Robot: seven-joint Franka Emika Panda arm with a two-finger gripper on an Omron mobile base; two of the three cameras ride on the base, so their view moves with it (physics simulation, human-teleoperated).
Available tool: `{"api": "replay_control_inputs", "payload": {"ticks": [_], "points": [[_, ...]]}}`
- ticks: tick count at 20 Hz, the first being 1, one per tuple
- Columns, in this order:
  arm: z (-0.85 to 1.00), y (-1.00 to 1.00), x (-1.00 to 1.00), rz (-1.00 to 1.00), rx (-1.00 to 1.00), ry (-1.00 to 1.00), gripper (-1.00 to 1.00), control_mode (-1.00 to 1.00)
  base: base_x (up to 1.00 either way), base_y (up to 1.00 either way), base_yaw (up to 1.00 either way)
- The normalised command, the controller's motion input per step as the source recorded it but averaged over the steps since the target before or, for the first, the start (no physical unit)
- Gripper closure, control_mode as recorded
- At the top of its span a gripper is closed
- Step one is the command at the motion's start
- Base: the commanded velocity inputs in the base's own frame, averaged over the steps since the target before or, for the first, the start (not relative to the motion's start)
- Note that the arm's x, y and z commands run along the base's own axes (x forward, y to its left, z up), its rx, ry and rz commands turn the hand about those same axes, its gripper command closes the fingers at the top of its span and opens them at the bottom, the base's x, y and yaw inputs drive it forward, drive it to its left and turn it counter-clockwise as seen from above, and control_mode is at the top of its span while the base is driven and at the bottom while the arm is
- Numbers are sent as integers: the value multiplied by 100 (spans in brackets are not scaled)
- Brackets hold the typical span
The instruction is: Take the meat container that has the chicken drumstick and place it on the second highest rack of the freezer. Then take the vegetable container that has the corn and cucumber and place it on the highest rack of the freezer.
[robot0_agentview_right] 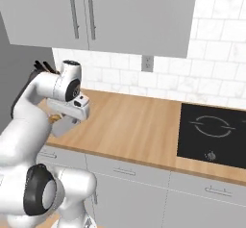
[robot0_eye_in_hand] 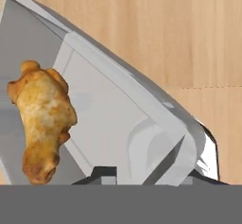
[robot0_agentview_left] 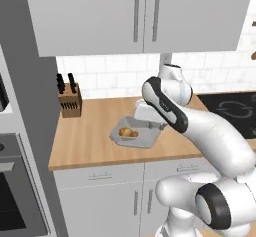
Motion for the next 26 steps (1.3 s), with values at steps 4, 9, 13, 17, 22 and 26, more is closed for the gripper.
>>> {"api": "replay_control_inputs", "payload": {"ticks": [4,9,13,17,22,26], "points": [[69,-30,-100,35,1,-38,100,-100,0,0,0],[58,-49,-83,37,4,-30,100,-100,0,0,0],[56,-51,-48,43,0,-20,100,-100,0,0,0],[58,-37,-17,46,0,-12,100,-100,0,0,0],[33,0,8,27,-2,-1,100,-100,0,0,0],[16,-4,-44,14,-4,-15,100,-100,0,0,0]]}}
